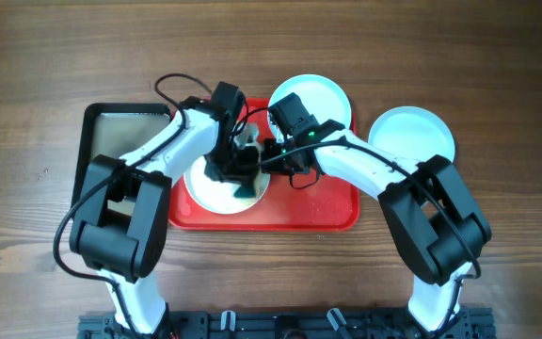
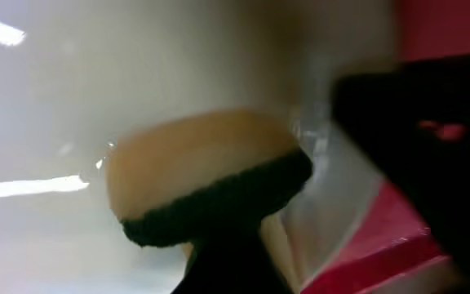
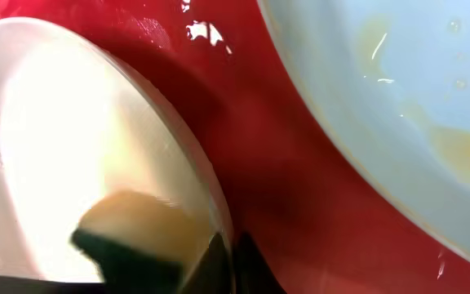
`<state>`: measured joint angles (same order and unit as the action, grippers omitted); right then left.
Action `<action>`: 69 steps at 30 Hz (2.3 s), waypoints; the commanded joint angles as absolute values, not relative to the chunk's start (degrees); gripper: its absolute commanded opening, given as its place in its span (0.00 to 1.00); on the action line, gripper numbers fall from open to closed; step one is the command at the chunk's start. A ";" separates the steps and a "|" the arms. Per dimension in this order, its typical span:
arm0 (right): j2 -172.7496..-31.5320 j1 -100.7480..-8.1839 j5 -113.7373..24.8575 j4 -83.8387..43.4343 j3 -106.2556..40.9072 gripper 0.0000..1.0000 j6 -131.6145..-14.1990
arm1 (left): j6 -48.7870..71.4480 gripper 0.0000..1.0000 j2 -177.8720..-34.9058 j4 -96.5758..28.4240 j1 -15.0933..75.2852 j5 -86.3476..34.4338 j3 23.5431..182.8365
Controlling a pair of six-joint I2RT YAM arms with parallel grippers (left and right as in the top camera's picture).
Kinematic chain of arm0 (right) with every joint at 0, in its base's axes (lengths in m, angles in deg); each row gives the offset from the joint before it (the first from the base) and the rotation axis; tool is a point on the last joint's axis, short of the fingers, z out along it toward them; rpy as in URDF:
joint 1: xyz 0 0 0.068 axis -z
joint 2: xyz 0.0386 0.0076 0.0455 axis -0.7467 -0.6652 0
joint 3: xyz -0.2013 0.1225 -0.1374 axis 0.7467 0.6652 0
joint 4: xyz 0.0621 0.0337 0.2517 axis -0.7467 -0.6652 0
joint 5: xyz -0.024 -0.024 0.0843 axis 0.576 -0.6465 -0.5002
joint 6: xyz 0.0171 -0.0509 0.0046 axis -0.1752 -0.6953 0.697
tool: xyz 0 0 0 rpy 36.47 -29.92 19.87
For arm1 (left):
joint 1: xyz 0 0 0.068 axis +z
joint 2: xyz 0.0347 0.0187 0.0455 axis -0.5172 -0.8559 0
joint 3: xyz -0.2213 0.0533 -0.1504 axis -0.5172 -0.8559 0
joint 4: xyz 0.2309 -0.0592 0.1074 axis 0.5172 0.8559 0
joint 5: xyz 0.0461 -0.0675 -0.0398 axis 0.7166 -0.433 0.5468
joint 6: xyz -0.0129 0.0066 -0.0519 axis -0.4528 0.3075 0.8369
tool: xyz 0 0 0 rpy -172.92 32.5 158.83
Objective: Clean dirty plates on tray and stack at the side
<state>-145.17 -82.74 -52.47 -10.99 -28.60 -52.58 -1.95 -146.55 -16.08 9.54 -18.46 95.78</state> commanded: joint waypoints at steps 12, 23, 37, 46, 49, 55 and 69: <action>-146.13 -82.83 -52.95 -10.77 -29.21 0.04 -52.36 | 19.56 0.04 -147.45 -20.73 12.84 26.30 100.94; -133.34 -82.85 -41.26 -21.48 -29.21 0.04 -58.94 | 14.29 0.04 -147.25 -1.63 20.71 4.77 121.05; -119.68 -105.05 26.43 -31.14 -29.21 0.04 -65.10 | 14.34 0.04 -147.62 -3.31 20.51 3.16 120.59; -119.68 -113.71 50.74 -21.98 -29.21 0.04 -79.66 | 14.36 0.04 -147.64 -4.41 20.51 3.16 117.70; -119.68 -113.71 50.71 -17.07 -29.21 0.04 -84.16 | 14.36 0.04 -147.64 -4.41 20.51 3.16 117.70; -119.68 -113.71 40.77 -18.36 -29.19 0.04 -83.46 | 14.36 0.04 -147.62 -4.60 20.51 3.16 117.70; -118.13 -78.45 -41.11 -31.25 -29.17 0.04 -63.97 | 14.34 0.04 -147.64 -4.36 20.51 3.16 117.70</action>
